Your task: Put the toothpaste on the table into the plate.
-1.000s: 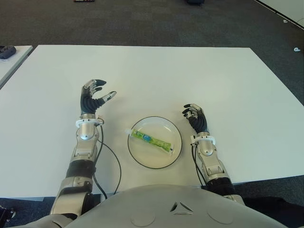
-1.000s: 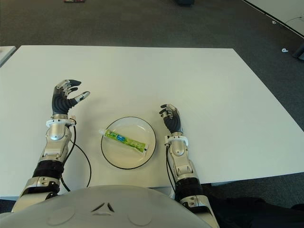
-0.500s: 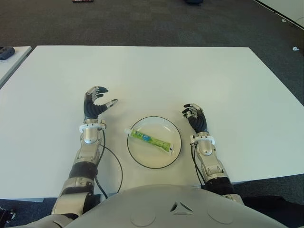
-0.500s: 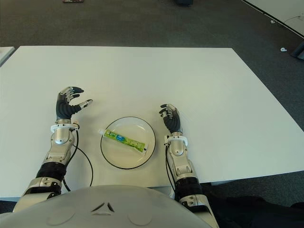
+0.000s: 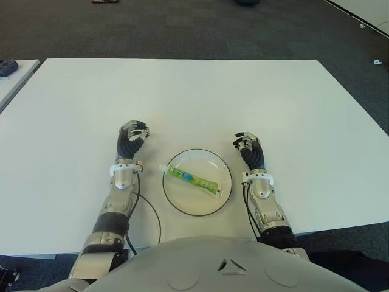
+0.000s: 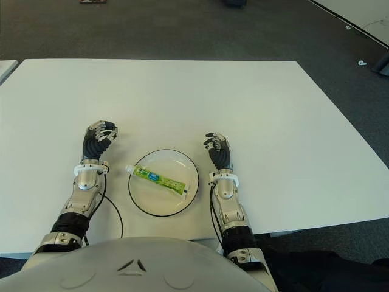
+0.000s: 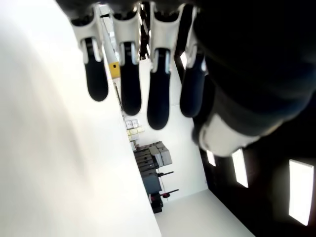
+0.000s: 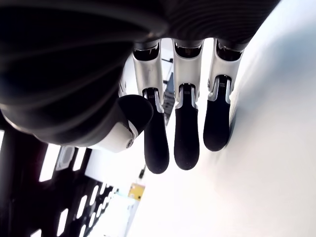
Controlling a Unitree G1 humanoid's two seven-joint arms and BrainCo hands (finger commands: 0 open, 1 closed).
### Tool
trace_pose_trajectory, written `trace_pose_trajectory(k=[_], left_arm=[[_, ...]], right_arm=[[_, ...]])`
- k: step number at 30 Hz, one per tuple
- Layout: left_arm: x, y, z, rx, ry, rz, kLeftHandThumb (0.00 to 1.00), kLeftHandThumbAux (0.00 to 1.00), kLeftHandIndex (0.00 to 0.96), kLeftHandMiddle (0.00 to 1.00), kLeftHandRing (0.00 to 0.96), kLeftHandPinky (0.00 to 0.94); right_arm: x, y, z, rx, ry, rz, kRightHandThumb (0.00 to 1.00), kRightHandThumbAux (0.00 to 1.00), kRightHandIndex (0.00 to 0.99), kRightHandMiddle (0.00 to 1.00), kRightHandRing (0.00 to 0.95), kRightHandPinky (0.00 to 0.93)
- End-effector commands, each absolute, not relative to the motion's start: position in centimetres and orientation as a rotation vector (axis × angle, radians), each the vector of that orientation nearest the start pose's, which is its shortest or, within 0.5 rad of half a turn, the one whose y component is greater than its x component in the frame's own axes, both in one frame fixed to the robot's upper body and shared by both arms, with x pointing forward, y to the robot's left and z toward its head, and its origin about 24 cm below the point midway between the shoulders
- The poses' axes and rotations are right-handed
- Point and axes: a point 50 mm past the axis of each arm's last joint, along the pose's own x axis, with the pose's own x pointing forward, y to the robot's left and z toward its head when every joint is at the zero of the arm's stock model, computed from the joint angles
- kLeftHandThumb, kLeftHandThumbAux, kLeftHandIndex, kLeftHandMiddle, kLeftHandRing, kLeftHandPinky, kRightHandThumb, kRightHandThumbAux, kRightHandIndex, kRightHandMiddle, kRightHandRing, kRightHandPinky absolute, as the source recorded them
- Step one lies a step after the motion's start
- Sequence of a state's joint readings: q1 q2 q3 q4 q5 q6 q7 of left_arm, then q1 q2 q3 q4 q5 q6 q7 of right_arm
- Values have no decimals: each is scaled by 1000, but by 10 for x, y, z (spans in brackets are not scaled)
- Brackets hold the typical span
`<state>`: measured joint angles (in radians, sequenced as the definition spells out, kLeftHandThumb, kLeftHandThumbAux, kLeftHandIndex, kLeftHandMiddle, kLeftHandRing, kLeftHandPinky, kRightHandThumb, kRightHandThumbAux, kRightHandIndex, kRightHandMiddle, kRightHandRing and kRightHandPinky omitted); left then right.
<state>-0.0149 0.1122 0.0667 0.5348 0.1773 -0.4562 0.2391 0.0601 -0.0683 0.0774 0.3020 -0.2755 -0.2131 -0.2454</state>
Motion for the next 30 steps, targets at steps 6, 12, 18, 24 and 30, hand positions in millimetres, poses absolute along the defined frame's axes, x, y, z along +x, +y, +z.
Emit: trace_pose_trajectory(k=[6, 12, 18, 24, 30], left_arm=[[224, 193, -41, 310, 115, 170, 695, 720, 437, 668, 656, 606], [221, 191, -45, 318, 140, 155, 696, 721, 437, 644, 637, 595], [219, 190, -48, 325, 166, 151, 697, 721, 437, 625, 621, 577], [218, 190, -50, 323, 179, 158, 698, 721, 436, 606, 606, 571], [217, 189, -50, 325, 176, 160, 698, 721, 436, 605, 600, 570]], right_arm=[[230, -157, -16, -328, 88, -124, 826, 698, 358, 531, 518, 384], [229, -158, -16, -326, 90, -133, 826, 699, 358, 524, 510, 375], [228, -158, -15, -327, 94, -142, 825, 699, 359, 520, 503, 369], [228, -159, -15, -324, 90, -152, 825, 699, 361, 509, 486, 336], [227, -159, -15, -319, 85, -149, 825, 699, 360, 510, 487, 362]])
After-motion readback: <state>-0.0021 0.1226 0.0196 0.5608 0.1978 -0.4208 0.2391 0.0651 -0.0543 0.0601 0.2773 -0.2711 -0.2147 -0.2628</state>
